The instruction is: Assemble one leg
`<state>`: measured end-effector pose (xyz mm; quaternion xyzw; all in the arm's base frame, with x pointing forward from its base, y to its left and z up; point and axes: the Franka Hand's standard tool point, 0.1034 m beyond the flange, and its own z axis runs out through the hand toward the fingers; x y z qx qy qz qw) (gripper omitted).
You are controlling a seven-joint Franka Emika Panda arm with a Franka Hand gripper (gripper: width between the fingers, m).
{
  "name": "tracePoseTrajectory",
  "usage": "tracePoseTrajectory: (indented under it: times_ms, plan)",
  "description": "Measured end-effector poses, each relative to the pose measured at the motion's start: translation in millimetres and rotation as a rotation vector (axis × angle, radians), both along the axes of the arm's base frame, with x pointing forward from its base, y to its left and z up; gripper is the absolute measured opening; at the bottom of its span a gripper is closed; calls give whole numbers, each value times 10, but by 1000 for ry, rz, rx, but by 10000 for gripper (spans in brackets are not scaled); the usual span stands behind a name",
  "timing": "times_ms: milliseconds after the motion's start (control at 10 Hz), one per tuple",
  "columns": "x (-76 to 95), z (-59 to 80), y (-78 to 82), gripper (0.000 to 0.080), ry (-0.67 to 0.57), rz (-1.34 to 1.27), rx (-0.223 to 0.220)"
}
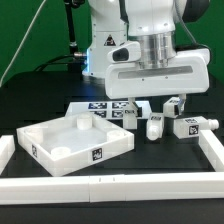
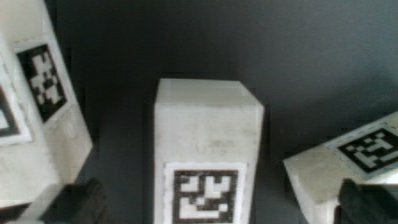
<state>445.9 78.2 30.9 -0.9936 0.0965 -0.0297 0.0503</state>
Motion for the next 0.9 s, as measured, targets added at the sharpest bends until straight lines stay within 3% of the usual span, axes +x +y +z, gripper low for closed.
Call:
tracePoseTrajectory:
  times_ms: [300, 500, 900]
  plan:
    - [-22, -11, 114, 649, 0, 19, 1]
    - [-21, -13, 120, 649, -1, 22, 1]
    - [-76, -147, 44, 649, -12, 45, -9]
